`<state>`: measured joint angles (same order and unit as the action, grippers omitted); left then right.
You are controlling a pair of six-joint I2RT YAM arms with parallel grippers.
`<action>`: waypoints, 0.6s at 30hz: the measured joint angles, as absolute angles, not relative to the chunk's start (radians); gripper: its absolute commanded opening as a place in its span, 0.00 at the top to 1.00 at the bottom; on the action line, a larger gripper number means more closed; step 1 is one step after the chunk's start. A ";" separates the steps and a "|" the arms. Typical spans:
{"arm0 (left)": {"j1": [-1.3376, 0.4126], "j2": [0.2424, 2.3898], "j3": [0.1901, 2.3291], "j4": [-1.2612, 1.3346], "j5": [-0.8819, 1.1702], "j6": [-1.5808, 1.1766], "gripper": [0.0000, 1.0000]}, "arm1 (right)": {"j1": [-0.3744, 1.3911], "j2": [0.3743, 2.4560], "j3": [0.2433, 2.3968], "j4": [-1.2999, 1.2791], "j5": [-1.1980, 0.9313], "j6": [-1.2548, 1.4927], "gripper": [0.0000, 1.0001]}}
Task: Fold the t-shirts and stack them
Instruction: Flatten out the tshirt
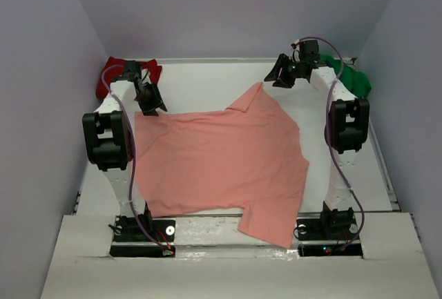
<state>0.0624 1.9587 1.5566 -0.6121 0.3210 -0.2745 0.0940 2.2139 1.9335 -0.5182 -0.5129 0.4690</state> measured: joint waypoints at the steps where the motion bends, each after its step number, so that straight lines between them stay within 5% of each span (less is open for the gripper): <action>1: 0.062 1.955 1.557 -0.620 0.314 -0.276 0.49 | 0.095 2.231 1.960 -0.520 -0.517 0.473 0.42; 18: 0.168 1.669 1.556 -0.646 0.247 -0.372 0.47 | 0.106 2.616 2.338 -0.548 -0.537 0.563 0.44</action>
<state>0.1677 1.6691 1.5558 -0.6456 0.2470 -0.3721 0.1062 2.6160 2.3383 -0.5476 -0.5373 0.5632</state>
